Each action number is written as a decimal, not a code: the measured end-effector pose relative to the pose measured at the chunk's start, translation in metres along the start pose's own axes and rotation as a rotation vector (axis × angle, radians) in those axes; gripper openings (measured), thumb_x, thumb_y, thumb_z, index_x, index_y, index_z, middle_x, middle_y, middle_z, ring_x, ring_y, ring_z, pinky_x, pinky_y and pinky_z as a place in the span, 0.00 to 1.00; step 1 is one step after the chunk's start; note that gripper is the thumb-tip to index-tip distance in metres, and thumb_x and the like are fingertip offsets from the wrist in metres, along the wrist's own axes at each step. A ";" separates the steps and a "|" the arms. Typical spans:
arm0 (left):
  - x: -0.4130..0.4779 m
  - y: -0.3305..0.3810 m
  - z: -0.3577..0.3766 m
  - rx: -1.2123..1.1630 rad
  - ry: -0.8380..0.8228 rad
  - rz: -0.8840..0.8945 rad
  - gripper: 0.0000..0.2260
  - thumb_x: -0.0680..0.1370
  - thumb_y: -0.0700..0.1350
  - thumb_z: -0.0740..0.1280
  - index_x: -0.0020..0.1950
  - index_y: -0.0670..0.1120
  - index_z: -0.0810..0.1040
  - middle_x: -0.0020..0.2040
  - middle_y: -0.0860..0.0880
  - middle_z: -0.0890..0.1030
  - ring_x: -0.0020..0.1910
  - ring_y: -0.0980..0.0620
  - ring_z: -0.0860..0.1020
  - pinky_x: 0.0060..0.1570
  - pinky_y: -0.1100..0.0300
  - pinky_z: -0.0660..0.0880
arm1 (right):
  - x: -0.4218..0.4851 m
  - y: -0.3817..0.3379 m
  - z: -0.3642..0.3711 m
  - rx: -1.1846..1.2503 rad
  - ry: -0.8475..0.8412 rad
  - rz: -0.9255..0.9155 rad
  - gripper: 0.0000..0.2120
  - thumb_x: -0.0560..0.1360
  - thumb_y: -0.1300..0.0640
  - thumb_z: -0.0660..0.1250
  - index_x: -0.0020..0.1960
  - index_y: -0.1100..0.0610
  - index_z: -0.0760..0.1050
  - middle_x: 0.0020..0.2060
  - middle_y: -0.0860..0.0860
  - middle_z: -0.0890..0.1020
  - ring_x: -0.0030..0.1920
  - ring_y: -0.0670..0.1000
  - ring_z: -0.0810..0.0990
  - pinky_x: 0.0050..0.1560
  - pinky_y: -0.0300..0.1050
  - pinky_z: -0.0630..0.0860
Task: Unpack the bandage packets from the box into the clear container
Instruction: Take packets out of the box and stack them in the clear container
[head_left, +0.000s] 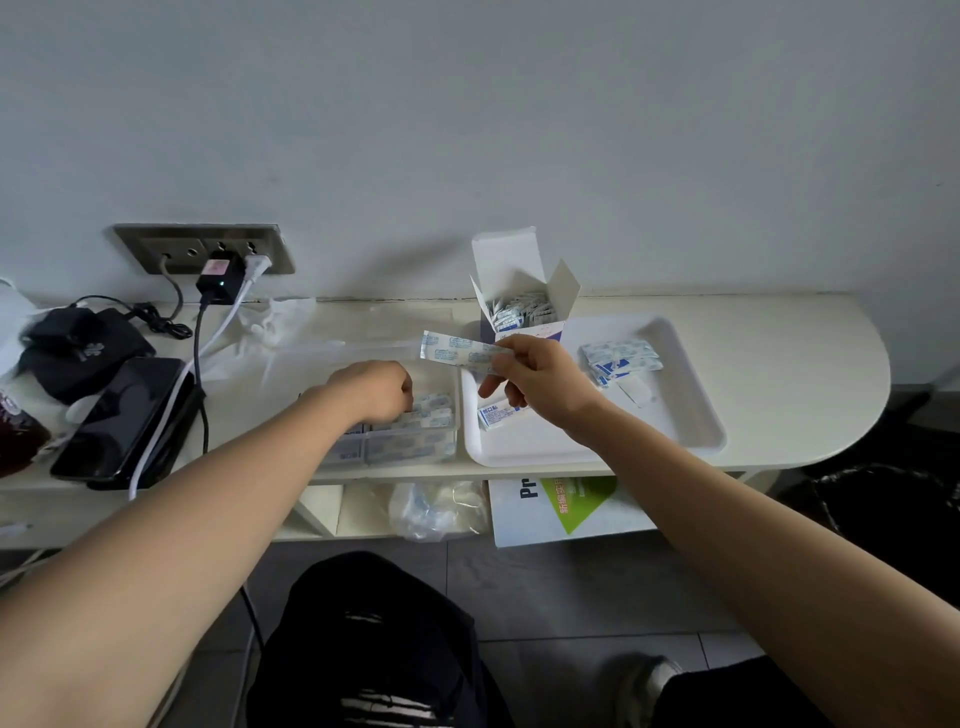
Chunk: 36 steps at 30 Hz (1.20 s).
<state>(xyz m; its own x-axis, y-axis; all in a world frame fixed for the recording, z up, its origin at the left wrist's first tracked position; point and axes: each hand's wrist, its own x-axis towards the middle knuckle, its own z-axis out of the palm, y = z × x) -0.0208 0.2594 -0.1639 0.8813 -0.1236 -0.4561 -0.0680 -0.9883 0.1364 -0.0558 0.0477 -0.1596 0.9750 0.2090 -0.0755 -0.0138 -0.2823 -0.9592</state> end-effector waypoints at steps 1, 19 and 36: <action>0.001 0.000 0.000 0.003 -0.002 0.002 0.09 0.78 0.45 0.61 0.51 0.52 0.80 0.53 0.48 0.79 0.50 0.46 0.77 0.48 0.58 0.74 | 0.000 0.000 0.000 -0.003 -0.001 -0.001 0.08 0.79 0.64 0.58 0.52 0.63 0.76 0.36 0.53 0.84 0.28 0.48 0.69 0.32 0.40 0.69; -0.006 -0.005 0.000 0.040 0.095 0.045 0.13 0.77 0.44 0.59 0.46 0.54 0.82 0.45 0.51 0.79 0.44 0.48 0.77 0.41 0.59 0.71 | 0.003 0.005 0.001 -0.012 -0.019 0.009 0.09 0.80 0.63 0.57 0.54 0.63 0.75 0.37 0.54 0.84 0.29 0.47 0.70 0.32 0.39 0.70; -0.007 -0.006 -0.001 0.015 0.128 0.038 0.13 0.77 0.44 0.59 0.45 0.53 0.84 0.43 0.50 0.79 0.43 0.47 0.76 0.39 0.59 0.70 | 0.003 0.003 0.001 0.001 -0.022 0.011 0.09 0.79 0.64 0.57 0.54 0.62 0.76 0.36 0.53 0.84 0.28 0.47 0.69 0.33 0.40 0.70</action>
<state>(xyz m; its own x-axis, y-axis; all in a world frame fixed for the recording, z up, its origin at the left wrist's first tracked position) -0.0261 0.2658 -0.1608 0.9303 -0.1494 -0.3350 -0.1084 -0.9845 0.1380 -0.0531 0.0482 -0.1633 0.9697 0.2262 -0.0919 -0.0247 -0.2838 -0.9586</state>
